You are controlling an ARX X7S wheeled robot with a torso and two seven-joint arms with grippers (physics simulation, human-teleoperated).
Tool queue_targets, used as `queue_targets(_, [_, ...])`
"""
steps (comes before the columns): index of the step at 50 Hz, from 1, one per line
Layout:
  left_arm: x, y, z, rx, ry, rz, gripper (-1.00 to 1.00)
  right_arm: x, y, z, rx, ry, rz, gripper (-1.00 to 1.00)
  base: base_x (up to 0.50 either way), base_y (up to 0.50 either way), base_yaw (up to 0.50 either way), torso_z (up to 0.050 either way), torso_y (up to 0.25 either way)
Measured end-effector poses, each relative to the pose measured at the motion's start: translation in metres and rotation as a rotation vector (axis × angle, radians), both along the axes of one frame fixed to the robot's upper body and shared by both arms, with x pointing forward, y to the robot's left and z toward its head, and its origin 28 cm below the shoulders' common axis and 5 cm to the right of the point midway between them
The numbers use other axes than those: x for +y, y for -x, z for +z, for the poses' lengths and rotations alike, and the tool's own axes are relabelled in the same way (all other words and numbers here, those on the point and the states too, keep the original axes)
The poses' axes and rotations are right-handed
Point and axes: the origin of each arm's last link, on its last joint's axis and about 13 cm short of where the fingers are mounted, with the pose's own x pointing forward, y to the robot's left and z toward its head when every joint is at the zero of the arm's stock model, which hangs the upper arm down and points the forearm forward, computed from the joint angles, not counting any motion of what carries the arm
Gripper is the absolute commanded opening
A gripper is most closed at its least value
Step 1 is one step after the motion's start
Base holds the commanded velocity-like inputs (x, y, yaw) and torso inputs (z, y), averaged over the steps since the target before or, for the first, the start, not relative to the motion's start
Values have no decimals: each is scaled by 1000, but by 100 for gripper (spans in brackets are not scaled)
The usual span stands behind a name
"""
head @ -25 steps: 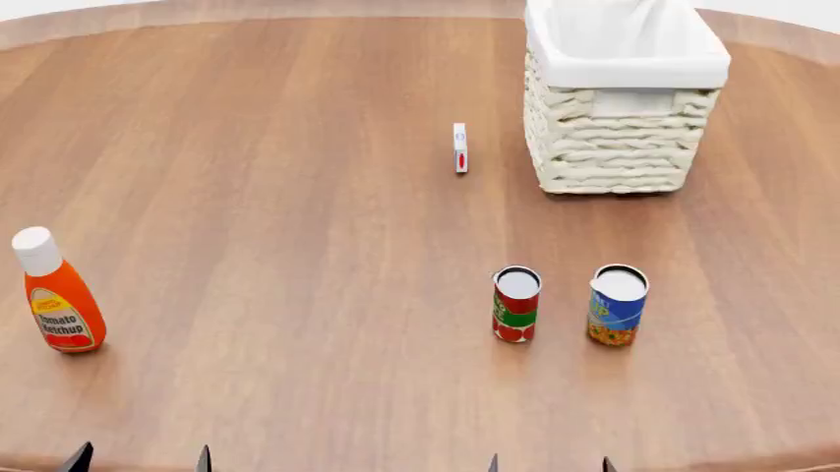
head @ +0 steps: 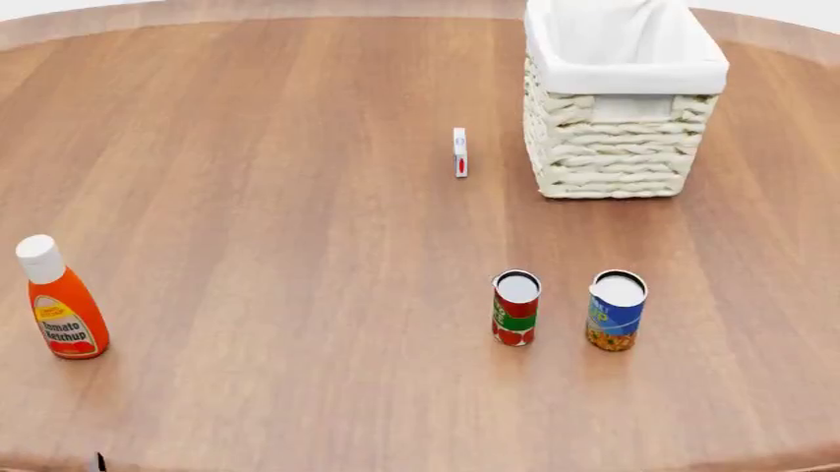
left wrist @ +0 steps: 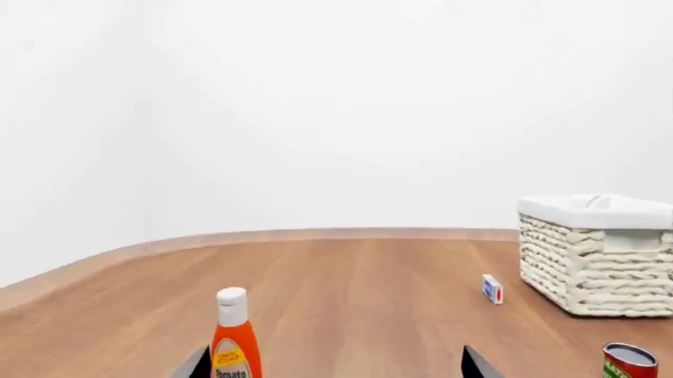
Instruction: Pick up the tomato sauce, and put it in the basket.
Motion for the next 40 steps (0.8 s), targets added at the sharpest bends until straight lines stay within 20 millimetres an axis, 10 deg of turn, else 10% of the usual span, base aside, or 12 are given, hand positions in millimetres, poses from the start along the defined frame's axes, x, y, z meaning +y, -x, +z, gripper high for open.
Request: queue_targets(40, [-4,35,23,-145,-35,8,100,8,47,24,-122,87,9,100,177,0,0,0,0])
